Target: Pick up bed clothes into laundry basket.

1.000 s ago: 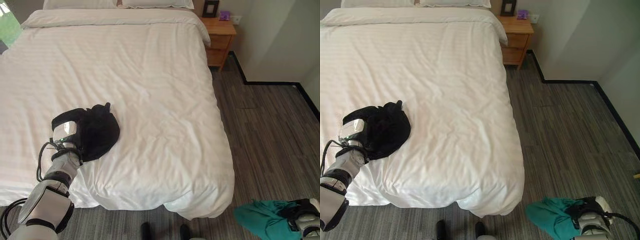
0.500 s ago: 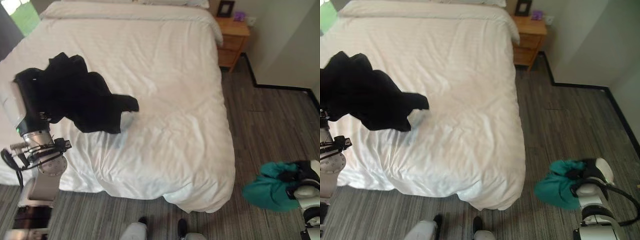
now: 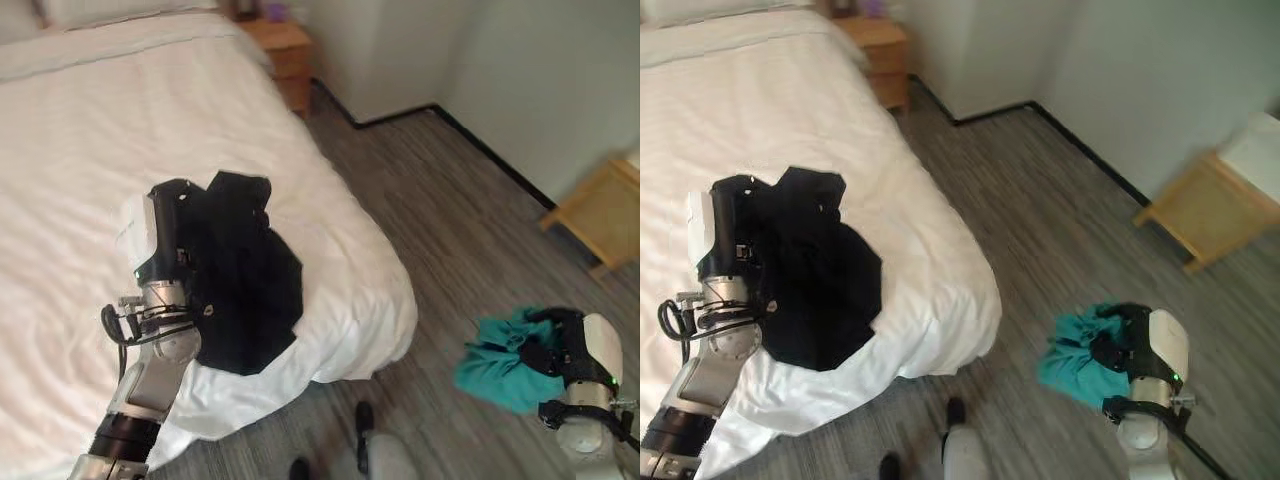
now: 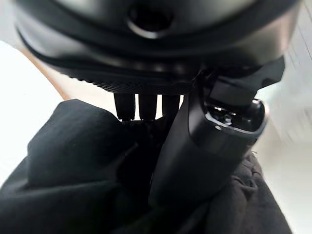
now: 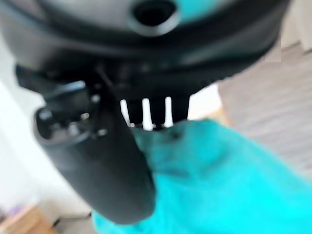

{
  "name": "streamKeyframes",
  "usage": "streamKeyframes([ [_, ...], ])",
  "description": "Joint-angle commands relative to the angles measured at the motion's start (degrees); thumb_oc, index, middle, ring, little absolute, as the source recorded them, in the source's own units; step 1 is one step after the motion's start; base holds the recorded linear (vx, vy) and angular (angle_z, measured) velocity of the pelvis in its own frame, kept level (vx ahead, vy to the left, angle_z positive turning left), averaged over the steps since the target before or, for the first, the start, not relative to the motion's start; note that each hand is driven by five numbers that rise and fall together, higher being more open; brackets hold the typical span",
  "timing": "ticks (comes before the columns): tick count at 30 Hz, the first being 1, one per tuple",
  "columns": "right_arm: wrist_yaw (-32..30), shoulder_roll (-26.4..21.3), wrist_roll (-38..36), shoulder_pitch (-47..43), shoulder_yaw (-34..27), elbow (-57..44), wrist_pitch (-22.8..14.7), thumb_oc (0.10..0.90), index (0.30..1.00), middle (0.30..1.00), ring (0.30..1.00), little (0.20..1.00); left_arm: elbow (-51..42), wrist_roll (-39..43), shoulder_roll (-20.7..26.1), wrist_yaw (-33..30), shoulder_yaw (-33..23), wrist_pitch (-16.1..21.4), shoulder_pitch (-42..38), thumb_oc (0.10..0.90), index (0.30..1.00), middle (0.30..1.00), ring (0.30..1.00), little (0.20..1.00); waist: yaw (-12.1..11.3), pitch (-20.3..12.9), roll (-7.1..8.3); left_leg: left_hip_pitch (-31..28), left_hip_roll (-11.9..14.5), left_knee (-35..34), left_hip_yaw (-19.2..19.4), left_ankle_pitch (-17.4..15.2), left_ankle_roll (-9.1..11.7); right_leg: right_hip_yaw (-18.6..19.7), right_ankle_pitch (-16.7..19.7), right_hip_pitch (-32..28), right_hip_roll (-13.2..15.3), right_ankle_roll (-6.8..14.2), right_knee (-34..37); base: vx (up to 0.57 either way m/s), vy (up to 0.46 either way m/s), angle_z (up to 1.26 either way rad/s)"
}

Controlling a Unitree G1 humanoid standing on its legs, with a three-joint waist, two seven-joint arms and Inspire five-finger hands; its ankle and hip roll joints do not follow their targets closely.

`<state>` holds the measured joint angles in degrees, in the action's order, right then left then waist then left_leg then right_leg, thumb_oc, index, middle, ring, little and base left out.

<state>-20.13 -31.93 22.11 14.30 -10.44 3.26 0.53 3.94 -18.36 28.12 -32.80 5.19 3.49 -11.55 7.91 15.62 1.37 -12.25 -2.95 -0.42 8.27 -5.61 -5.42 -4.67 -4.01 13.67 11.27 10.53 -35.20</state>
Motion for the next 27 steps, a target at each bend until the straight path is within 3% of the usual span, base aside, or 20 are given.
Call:
streamKeyframes([
  [1,-2.32,-7.55,3.93,-8.57,-1.75,-7.74,-4.27,0.400,0.300,0.300,0.300,0.300,-6.91,-2.67,1.20,-1.25,-0.30,4.45,-6.04,0.400,0.300,0.300,0.300,0.300,-2.76,-6.83,-3.33,7.10,3.55,-4.27,-2.83,4.82,3.71,-1.88,8.95,-11.74,6.59,-0.38,3.44,-0.45,0.002,-1.03],
  [3,-1.57,-7.53,4.46,-10.24,0.08,-8.72,-4.60,0.400,0.300,0.300,0.300,0.300,-7.76,-2.68,0.79,-0.36,0.54,4.18,-4.45,0.400,0.300,0.300,0.300,0.300,-5.07,-8.13,-2.97,9.77,4.21,-4.11,0.74,6.15,3.93,-5.54,9.46,-16.20,9.07,0.41,4.93,-0.48,-0.110,-1.02],
  [5,-0.61,-7.58,5.50,-12.11,2.52,-8.66,-4.57,0.400,0.300,0.300,0.300,0.300,-9.20,-2.79,0.06,0.23,-0.34,4.00,-0.68,0.400,0.300,0.300,0.300,0.300,-9.11,-9.50,-1.50,12.67,5.44,-3.86,6.57,7.85,4.88,-12.13,12.73,-22.16,14.99,2.61,11.02,-0.55,-0.292,-1.45],
  [6,0.40,-7.59,6.43,-12.86,4.39,-8.63,-4.15,0.400,0.300,0.300,0.300,0.300,-10.16,-1.95,-1.19,1.66,0.21,4.53,2.15,0.400,0.300,0.300,0.300,0.300,-11.64,-10.18,0.70,15.66,6.46,-3.48,9.35,9.28,5.78,-14.96,8.47,-27.66,13.82,3.70,22.25,-0.43,-0.303,-1.77],
  [7,0.47,-7.48,6.45,-12.82,4.39,-8.70,-4.08,0.400,0.300,0.300,0.300,0.300,-10.28,-1.93,-1.09,1.75,0.19,4.50,2.25,0.400,0.300,0.300,0.300,0.300,-11.77,-10.28,0.69,15.64,6.64,-3.64,9.53,9.60,5.85,-15.03,8.89,-27.86,13.54,3.56,23.00,-0.39,-0.331,-1.95],
  [8,0.94,-8.18,6.99,-13.52,5.26,-9.57,-4.18,0.400,0.300,0.300,0.300,0.300,-10.23,-2.47,-1.25,1.65,-0.35,4.43,3.28,0.400,0.300,0.300,0.300,0.300,-12.04,-10.32,1.19,16.67,7.98,-3.61,10.35,10.37,6.81,-13.94,5.69,-28.36,11.60,4.46,27.48,-0.25,-0.193,-1.83],
  [11,0.87,-8.31,6.75,-16.39,8.54,-9.30,-5.02,0.400,0.300,0.300,0.300,0.300,-8.81,-3.12,-2.52,0.54,-0.47,4.00,2.03,0.400,0.300,0.300,0.300,0.300,-13.20,-10.05,-0.17,19.41,12.26,-3.74,13.05,14.22,8.94,-12.07,0.71,-26.86,5.72,3.81,35.75,-0.36,-0.268,-1.20],
  [12,0.73,-8.25,6.58,-17.55,9.77,-8.96,-5.05,0.400,0.300,0.300,0.300,0.300,-8.87,-3.28,-2.68,0.18,-0.66,4.23,1.82,0.400,0.300,0.300,0.300,0.300,-13.33,-9.77,-0.68,19.99,12.86,-3.73,12.49,14.74,9.46,-11.27,0.49,-26.56,4.35,3.15,37.82,-0.29,-0.217,-1.43],
  [13,0.37,-8.63,6.89,-19.10,11.32,-8.62,-5.18,0.400,0.300,0.300,0.300,0.300,-8.53,-3.57,-3.01,-0.37,-0.06,4.35,1.15,0.400,0.300,0.300,0.300,0.300,-14.07,-8.90,-0.98,20.23,12.81,-3.50,9.32,15.56,10.19,-10.17,0.18,-26.11,2.94,2.23,38.67,-0.17,-0.128,-1.63],
  [14,0.33,-8.67,6.89,-19.23,11.39,-8.53,-5.20,0.400,0.300,0.300,0.300,0.300,-8.47,-3.57,-3.04,-0.39,-0.10,4.37,1.08,0.400,0.300,0.300,0.300,0.300,-14.12,-8.88,-1.12,20.27,12.98,-3.51,9.35,15.63,10.23,-10.06,0.29,-26.02,2.78,2.16,38.70,-0.34,-0.379,-1.54],
  [15,0.00,-9.90,7.59,-21.89,14.05,-8.55,-5.84,0.400,0.300,0.300,0.300,0.300,-8.18,-3.22,-3.86,-1.75,1.92,4.69,-2.32,0.400,0.300,0.300,0.300,0.300,-15.27,-5.79,-0.80,20.11,7.94,-0.60,-7.47,12.93,11.69,-6.50,1.43,-24.10,-0.03,-0.29,38.62,-0.25,-0.322,-0.93],
  [16,-0.01,-9.94,7.58,-21.99,14.05,-8.48,-5.85,0.400,0.300,0.300,0.300,0.300,-8.08,-3.23,-3.89,-1.78,1.92,4.70,-2.46,0.400,0.300,0.300,0.300,0.300,-15.14,-5.89,-0.78,20.06,7.94,-0.62,-7.68,12.44,11.80,-6.64,1.16,-24.29,-0.09,-0.30,38.79,-0.44,-0.449,-0.81],
  [17,-0.29,-10.26,6.83,-23.60,16.13,-8.31,-6.64,0.400,0.300,0.300,0.300,0.300,-8.34,-3.67,-3.82,-2.41,3.35,4.64,-4.90,0.400,0.300,0.300,0.300,0.300,-14.26,-5.20,-0.26,19.47,5.73,2.93,-11.78,9.47,11.13,-4.72,2.47,-22.66,-0.77,-1.32,38.50,-0.18,-0.134,-0.53],
  [18,-0.32,-10.27,6.83,-23.74,16.15,-8.24,-6.65,0.400,0.300,0.300,0.300,0.300,-8.28,-3.68,-3.82,-2.44,3.32,4.67,-5.01,0.400,0.300,0.300,0.300,0.300,-14.28,-5.22,-0.31,19.79,5.76,3.12,-11.75,9.58,11.08,-4.65,2.69,-22.41,-0.80,-1.31,38.50,-0.22,-0.194,-0.68],
  [20,-0.09,-10.29,6.42,-25.35,18.37,-7.78,-6.96,0.400,0.300,0.300,0.300,0.300,-8.02,-3.40,-4.05,-2.93,4.37,4.82,-6.78,0.400,0.300,0.300,0.300,0.300,-13.42,-5.76,-0.56,17.14,4.67,4.29,-13.37,6.42,10.06,-2.48,2.95,-20.26,-1.84,-2.18,37.66,-0.08,-0.110,-0.65],
  [23,-0.48,-9.76,5.92,-26.44,19.05,-7.07,-6.61,0.400,0.300,0.300,0.300,0.300,-5.92,-2.98,-4.12,-3.27,5.88,4.09,-8.67,0.400,0.300,0.300,0.300,0.300,-11.88,-6.38,-1.76,15.16,4.43,2.62,-13.90,6.65,9.09,-0.34,2.32,-20.47,-4.01,-2.86,37.24,0.07,-0.079,-0.76],
  [26,-0.86,-8.57,4.08,-26.14,19.09,-6.61,-6.83,0.400,0.300,0.300,0.300,0.300,-3.36,-1.59,-4.54,-2.20,7.54,4.26,-9.77,0.400,0.300,0.300,0.300,0.300,-10.69,-6.00,-1.64,15.82,5.19,7.13,-12.81,6.67,9.42,0.69,1.34,-21.32,-4.91,-4.06,37.26,0.09,-0.097,-0.43],
  [27,-1.25,-7.96,2.60,-25.74,19.19,-5.59,-6.54,0.400,0.300,0.300,0.300,0.300,-2.97,1.31,-5.27,-0.99,8.19,5.09,-9.29,0.400,0.300,0.300,0.300,0.300,-11.30,-4.32,-0.91,19.86,5.10,14.04,-12.93,9.79,10.48,0.67,1.13,-22.62,-4.62,-4.75,37.44,0.07,-0.074,-0.34],
])
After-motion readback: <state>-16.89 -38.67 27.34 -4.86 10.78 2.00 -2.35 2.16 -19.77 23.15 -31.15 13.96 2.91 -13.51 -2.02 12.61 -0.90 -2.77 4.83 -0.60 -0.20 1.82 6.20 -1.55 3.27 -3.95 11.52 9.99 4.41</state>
